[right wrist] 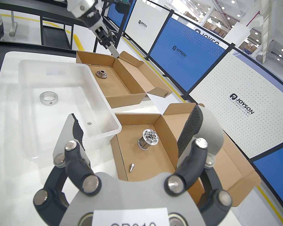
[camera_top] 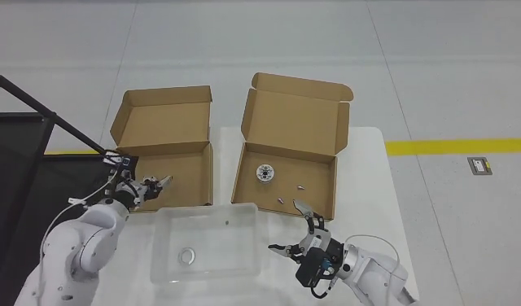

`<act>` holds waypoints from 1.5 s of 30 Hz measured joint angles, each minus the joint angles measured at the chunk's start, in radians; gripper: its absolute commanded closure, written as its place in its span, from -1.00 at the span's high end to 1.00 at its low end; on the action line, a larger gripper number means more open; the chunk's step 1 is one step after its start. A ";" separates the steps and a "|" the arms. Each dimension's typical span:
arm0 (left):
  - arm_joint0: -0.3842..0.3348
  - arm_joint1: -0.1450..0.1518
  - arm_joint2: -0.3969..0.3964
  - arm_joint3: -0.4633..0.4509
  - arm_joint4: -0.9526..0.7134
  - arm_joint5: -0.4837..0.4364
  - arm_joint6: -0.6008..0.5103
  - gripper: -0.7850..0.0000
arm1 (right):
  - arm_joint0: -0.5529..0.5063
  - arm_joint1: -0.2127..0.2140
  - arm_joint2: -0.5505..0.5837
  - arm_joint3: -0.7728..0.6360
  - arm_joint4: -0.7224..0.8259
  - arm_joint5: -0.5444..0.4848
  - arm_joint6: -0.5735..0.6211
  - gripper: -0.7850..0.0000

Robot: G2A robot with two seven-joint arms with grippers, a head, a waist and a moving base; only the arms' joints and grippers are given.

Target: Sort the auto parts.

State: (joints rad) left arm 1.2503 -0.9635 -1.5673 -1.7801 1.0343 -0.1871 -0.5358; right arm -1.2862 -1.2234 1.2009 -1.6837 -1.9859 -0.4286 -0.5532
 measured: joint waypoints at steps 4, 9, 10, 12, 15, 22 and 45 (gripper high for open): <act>0.157 0.015 -0.073 -0.185 0.046 -0.167 -0.023 1.00 | 0.000 0.000 0.000 0.000 0.000 0.000 0.000 1.00; 0.274 0.032 -0.125 -0.302 0.125 -0.380 -0.060 1.00 | 0.000 0.000 0.000 0.000 0.000 0.000 0.000 1.00; 0.294 0.036 -0.133 -0.319 0.139 -0.435 -0.077 1.00 | 0.000 0.000 0.000 0.000 0.000 0.000 0.000 1.00; 0.315 0.042 -0.143 -0.339 0.159 -0.513 -0.105 1.00 | 0.000 0.000 0.000 0.000 0.000 0.000 0.000 1.00; 0.343 0.049 -0.145 -0.371 0.193 -0.610 -0.142 1.00 | 0.000 0.000 0.000 0.000 0.000 0.000 0.000 1.00; 0.360 0.052 -0.145 -0.386 0.210 -0.642 -0.150 1.00 | 0.000 0.000 0.000 0.000 0.000 0.000 0.000 1.00; 0.103 0.046 0.164 -0.171 0.346 -0.629 -0.412 0.17 | 0.000 0.000 0.000 0.000 0.000 0.000 0.000 1.00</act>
State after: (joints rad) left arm 1.3533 -0.9178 -1.4033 -1.9512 1.3801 -0.8159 -0.9482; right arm -1.2862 -1.2234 1.2009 -1.6837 -1.9859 -0.4286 -0.5532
